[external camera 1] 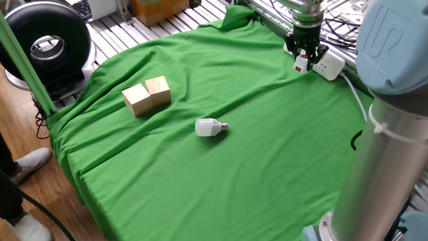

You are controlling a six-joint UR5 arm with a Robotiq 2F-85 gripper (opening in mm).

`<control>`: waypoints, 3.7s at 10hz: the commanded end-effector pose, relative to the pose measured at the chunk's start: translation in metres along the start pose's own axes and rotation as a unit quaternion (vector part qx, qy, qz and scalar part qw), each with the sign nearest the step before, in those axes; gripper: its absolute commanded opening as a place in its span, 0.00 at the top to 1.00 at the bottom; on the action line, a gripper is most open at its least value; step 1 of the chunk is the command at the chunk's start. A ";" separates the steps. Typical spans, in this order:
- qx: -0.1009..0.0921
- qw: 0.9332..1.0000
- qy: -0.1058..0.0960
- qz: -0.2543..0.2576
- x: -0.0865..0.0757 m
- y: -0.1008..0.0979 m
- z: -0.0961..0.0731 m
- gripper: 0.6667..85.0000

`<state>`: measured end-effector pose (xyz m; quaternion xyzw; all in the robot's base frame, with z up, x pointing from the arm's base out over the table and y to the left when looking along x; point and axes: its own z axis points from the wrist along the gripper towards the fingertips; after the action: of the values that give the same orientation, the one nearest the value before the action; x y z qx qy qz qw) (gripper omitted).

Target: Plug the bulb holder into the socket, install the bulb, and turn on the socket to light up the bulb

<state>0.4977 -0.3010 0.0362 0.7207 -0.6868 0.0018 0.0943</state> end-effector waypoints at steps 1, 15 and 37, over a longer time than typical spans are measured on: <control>0.002 1.000 0.002 0.001 0.001 -0.002 -0.004 1.00; 0.001 1.000 0.006 -0.001 0.009 -0.002 0.002 1.00; 0.014 1.000 -0.004 -0.017 0.023 0.000 0.013 1.00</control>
<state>0.5034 -0.3102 0.0296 0.7208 -0.6864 0.0364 0.0894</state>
